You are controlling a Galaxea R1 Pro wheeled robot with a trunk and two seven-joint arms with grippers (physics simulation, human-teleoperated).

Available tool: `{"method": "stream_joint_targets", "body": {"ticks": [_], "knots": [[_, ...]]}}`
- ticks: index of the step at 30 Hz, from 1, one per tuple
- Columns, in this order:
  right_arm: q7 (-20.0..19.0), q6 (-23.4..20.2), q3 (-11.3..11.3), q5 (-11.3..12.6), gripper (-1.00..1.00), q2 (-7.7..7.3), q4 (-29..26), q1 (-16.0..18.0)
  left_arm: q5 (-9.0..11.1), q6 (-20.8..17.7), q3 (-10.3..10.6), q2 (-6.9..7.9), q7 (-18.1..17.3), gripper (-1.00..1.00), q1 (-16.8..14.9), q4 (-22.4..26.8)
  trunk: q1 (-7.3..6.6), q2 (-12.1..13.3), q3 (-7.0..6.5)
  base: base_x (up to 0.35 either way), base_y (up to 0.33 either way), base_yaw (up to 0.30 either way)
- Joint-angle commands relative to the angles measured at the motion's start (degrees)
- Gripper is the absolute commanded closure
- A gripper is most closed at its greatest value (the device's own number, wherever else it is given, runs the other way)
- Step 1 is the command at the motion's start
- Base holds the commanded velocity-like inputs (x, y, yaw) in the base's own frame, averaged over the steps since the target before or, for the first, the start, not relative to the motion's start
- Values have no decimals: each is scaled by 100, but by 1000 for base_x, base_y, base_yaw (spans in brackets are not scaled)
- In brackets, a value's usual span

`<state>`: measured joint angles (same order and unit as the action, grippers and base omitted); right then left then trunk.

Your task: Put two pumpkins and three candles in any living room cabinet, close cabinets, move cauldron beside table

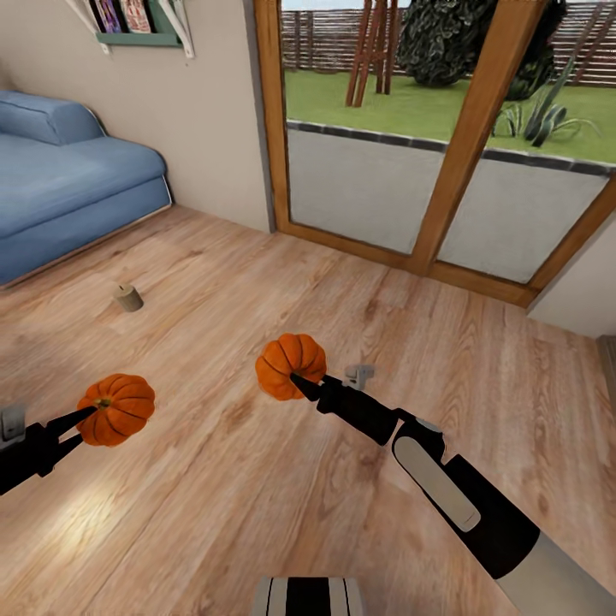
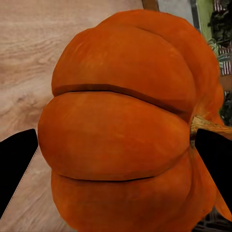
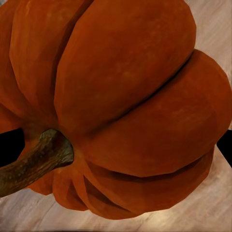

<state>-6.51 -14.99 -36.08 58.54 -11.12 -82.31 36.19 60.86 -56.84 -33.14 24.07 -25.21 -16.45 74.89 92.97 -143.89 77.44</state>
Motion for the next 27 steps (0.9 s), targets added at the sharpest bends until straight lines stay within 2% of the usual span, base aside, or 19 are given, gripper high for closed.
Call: {"method": "stream_joint_targets", "body": {"ticks": [1,6,15,27], "knots": [[9,-15,-3,44,100,-5,-5,2,5,-38,-8,0,-28,100,-7,-1,-1,-2,-1,0,0,229],[9,-14,-4,44,100,-5,-5,5,0,-37,-1,-17,-28,100,-7,102,-1,-2,-24,-28,0,229],[8,-13,-3,35,100,-5,-5,5,-11,-38,1,-25,-28,100,-7,157,-1,-2,-66,-215,0,230],[1,-13,-4,26,100,-5,-5,4,9,-38,-8,-32,-28,100,-7,158,-1,-2,-121,-18,0,230]]}}
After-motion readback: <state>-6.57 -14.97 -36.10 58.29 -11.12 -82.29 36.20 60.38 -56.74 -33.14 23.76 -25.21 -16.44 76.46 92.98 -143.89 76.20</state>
